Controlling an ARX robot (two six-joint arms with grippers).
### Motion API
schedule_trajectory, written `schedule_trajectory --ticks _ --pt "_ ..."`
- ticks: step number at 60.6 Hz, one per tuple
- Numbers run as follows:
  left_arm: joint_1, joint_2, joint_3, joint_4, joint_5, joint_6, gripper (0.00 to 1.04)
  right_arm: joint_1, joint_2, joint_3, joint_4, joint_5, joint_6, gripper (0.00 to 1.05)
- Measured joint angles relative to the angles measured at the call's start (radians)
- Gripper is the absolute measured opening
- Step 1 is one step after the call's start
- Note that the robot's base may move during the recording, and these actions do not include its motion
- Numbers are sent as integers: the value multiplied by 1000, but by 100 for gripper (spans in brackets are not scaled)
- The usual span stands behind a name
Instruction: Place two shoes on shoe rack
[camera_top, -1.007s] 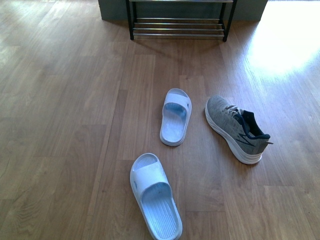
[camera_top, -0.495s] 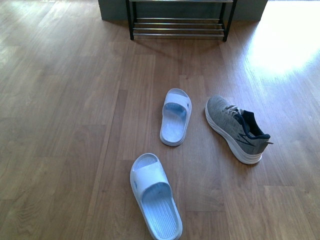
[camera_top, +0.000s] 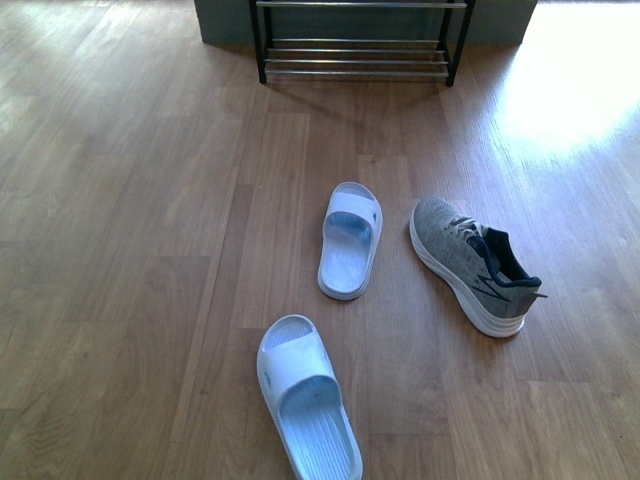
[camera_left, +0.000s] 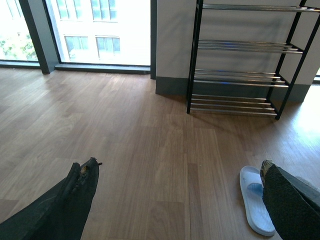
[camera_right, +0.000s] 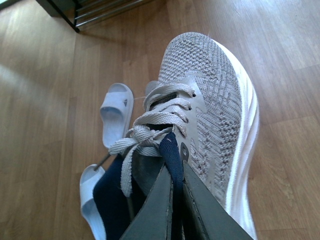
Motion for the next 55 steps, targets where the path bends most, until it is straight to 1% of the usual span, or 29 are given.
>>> schedule_trajectory --ticks 55 --pt "0 0 0 0 0 0 95 2 -2 -3 0 -8 0 1"
